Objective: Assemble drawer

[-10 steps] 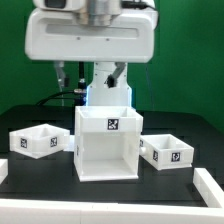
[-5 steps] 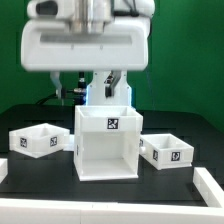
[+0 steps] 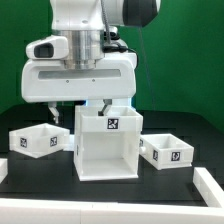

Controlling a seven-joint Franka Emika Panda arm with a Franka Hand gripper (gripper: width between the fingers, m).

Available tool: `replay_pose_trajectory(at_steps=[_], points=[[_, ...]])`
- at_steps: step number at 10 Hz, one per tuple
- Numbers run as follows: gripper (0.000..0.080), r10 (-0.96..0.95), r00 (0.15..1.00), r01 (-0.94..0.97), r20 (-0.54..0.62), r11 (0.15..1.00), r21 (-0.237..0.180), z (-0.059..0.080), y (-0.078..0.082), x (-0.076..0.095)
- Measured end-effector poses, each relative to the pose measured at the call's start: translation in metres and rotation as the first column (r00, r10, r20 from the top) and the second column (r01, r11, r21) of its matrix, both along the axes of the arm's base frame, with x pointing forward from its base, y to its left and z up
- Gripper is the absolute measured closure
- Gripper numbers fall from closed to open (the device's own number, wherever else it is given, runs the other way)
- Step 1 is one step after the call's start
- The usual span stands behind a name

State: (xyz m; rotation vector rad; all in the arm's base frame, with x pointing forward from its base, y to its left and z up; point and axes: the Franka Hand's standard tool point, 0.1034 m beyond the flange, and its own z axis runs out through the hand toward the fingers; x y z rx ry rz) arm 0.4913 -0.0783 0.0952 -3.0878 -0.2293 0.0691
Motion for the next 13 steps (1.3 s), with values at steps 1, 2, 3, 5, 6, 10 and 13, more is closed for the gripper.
replay_pose_trajectory(at_steps=[1,2,3,5,6,10,13], points=[[0.0151,0.000,1.000,0.000,0.009,1.000,-0.004,-0.001,-0.001,0.002],[0.0151,0.000,1.000,0.000,0.008,1.000,-0.004,-0.002,0.000,0.002],[0.0282,0.000,1.000,0.000,0.008,1.000,-0.004,-0.002,0.000,0.002],[0.0422,0.001,1.000,-0.001,0.009,1.000,-0.004,-0.001,0.000,0.002],[0.0557,0.001,1.000,-0.001,0.010,1.000,-0.004,-0.001,0.000,0.002],[0.0767,-0.148,0.987,0.149,0.065,0.989,-0.014,0.012,-0.005,0.040],[0.0767,-0.490,0.870,0.491,0.052,0.871,-0.011,0.010,0.005,0.047]])
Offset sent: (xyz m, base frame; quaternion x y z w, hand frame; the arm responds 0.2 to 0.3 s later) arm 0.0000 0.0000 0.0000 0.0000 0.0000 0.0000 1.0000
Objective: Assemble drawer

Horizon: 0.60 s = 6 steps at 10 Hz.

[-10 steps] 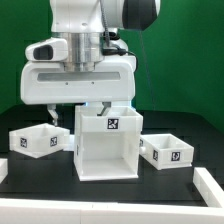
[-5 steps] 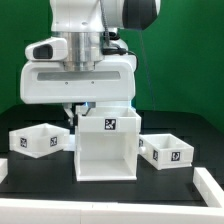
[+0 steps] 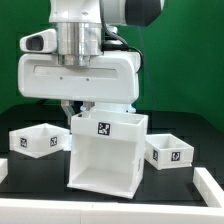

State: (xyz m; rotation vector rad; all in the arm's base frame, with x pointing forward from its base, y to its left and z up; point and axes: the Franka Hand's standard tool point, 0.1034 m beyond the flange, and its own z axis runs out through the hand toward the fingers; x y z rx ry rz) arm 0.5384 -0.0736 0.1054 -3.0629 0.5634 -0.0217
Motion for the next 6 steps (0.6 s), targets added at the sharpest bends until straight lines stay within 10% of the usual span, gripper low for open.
replay_pose_trajectory(at_steps=[4,6], points=[[0.0767,-0.210,0.978,0.210,-0.012,0.977,0.024,-0.004,0.006,-0.001],[0.0767,-0.548,0.835,0.549,-0.051,0.835,0.019,-0.004,0.037,0.012]])
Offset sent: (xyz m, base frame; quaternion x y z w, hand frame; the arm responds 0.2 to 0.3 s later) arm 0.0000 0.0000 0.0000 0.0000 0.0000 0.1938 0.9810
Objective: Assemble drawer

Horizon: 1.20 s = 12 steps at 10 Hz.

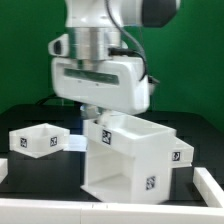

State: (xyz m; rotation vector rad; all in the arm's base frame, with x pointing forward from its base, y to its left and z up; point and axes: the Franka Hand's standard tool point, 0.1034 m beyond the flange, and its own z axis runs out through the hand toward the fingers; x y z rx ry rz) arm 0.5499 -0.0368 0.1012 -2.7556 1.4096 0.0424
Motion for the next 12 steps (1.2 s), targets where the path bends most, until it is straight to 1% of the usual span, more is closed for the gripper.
replay_pose_trajectory(at_steps=[1,2,3,6,7,8,9,12], points=[[0.0767,-0.185,0.983,0.185,-0.023,0.983,0.019,0.001,0.014,0.005],[0.0767,-0.290,0.956,0.291,-0.037,0.956,0.028,0.001,0.026,0.004],[0.0767,-0.337,0.941,0.338,-0.037,0.941,0.024,0.000,0.039,0.003],[0.0767,-0.488,0.872,0.489,-0.044,0.872,0.021,0.000,0.069,0.004],[0.0767,-0.476,0.878,0.477,-0.042,0.879,0.021,0.000,0.080,0.004],[0.0767,-0.506,0.862,0.507,-0.037,0.862,0.021,-0.001,0.094,0.004],[0.0766,-0.518,0.855,0.518,-0.027,0.855,0.021,-0.002,0.105,0.003],[0.0763,-0.541,0.841,0.541,-0.008,0.841,0.015,-0.001,0.109,0.004]])
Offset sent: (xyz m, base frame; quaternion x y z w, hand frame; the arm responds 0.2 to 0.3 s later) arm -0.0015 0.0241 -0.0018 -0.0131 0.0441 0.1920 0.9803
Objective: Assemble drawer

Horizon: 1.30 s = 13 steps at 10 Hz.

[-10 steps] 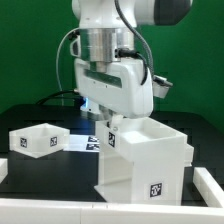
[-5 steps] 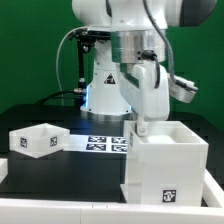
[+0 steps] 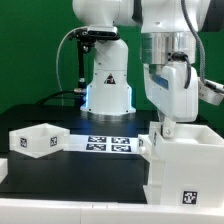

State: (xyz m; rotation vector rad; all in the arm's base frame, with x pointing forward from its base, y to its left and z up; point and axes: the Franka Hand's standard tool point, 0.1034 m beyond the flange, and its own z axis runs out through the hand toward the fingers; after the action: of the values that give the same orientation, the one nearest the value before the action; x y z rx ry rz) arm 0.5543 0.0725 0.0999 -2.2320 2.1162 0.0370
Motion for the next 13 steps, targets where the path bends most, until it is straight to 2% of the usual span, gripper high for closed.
replay_pose_trajectory(at_steps=[2,3,4,5,6,7,8,9,10,12,13], points=[[0.0763,-0.011,1.000,0.011,0.003,1.000,-0.003,0.000,-0.001,0.000],[0.0723,-0.008,1.000,0.008,0.003,1.000,-0.002,0.000,-0.001,0.000],[0.0723,-0.001,1.000,0.001,0.003,1.000,-0.002,0.000,0.000,0.000],[0.0526,0.006,1.000,-0.006,0.003,1.000,-0.001,0.000,0.001,0.000],[0.0526,0.011,1.000,-0.011,0.004,1.000,-0.001,0.000,0.001,0.000],[0.0342,0.015,1.000,-0.015,0.004,1.000,-0.001,0.000,0.001,0.000],[0.0197,0.020,1.000,-0.020,0.004,1.000,-0.001,0.000,0.001,0.000],[0.0164,0.027,1.000,-0.027,0.005,1.000,-0.001,0.000,0.002,0.000],[0.0164,0.023,1.000,-0.023,0.001,1.000,0.005,0.003,0.001,0.000],[0.0152,-0.054,0.999,0.053,0.005,0.997,0.061,0.039,-0.009,-0.004],[0.0151,-0.079,0.997,0.078,0.012,0.994,0.077,0.052,-0.018,-0.015]])
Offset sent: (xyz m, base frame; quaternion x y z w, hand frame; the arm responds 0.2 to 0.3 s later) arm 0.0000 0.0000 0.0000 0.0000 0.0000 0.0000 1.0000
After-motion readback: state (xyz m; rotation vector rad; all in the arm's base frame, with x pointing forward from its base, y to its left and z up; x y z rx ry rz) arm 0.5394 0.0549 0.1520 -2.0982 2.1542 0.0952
